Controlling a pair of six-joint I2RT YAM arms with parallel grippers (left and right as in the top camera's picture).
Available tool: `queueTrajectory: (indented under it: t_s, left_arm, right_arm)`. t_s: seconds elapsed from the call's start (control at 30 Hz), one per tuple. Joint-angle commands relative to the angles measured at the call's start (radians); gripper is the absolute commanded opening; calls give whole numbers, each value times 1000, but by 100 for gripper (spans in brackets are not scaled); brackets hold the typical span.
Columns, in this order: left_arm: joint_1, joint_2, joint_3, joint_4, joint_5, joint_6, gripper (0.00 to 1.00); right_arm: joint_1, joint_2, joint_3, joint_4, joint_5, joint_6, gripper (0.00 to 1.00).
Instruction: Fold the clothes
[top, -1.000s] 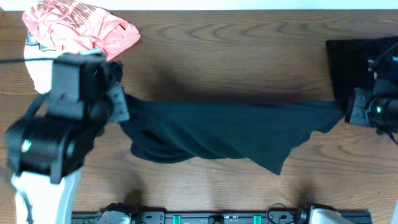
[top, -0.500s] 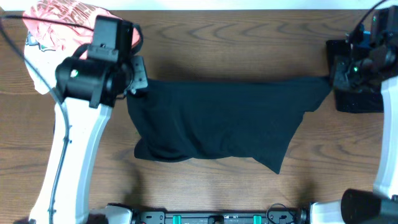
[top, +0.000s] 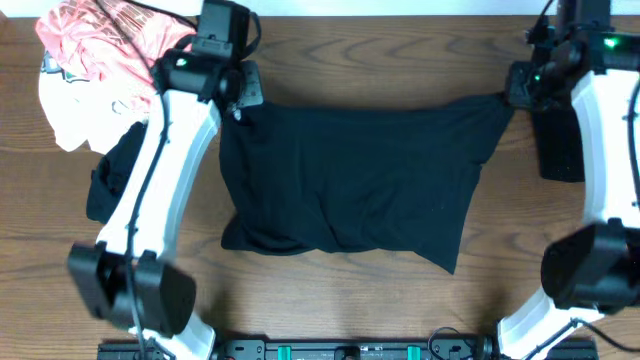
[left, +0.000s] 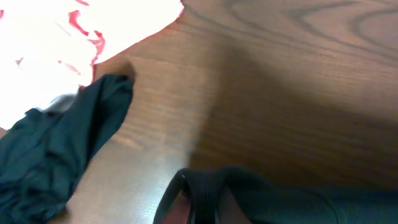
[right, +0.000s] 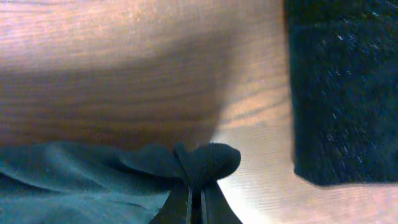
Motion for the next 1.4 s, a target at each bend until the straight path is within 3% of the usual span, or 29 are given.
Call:
queueTrajectory:
  t_s: [0.0,0.3,0.33,0.37,0.4,0.43,0.47,0.53,0.63,0.97,1.13,1.37]
  left_arm:
    - [3,65,16,45,-26,-6,6]
    - [3,203,16,182,-27,-6,6]
    - [3,214,16,190,-27,-6,6]
    - [3,225,16,197,-27,-6,6]
    - [3,235,16,199,-27,-6,6]
    - [3,240,15,200,-27,-6,6]
    - [3,246,15,200,-27,-6,11]
    - [3,250,15,199,-27,-6,33]
    - [3,250,15,201,-27,-5,39]
    - [5,250,15,198,-27,-4,40]
    - [6,250,11,188,-26,-2,40]
    - [6,250,9,184,-27,2,40]
  right_arm:
    - [16,55,-2,50,13,-13,1]
    - [28,195,-2,268,13,-12,1]
    - [28,205,-2,297,13,-12,11]
    - [28,212,-2,325,13,-12,38]
    - [28,217,-2,348,13,-12,71]
    - [28,217,-2,365,13,-13,90]
    - [28,217,-2,374,13,-13,99]
    - [27,211,5,369,6,-19,99]
    - [27,204,18,317,-35,-19,99]
    - [28,204,-5,61,-193,-11,98]
    - [29,204,-52,-25,-205,-8,88]
    - [30,204,-232,60,-253,5,73]
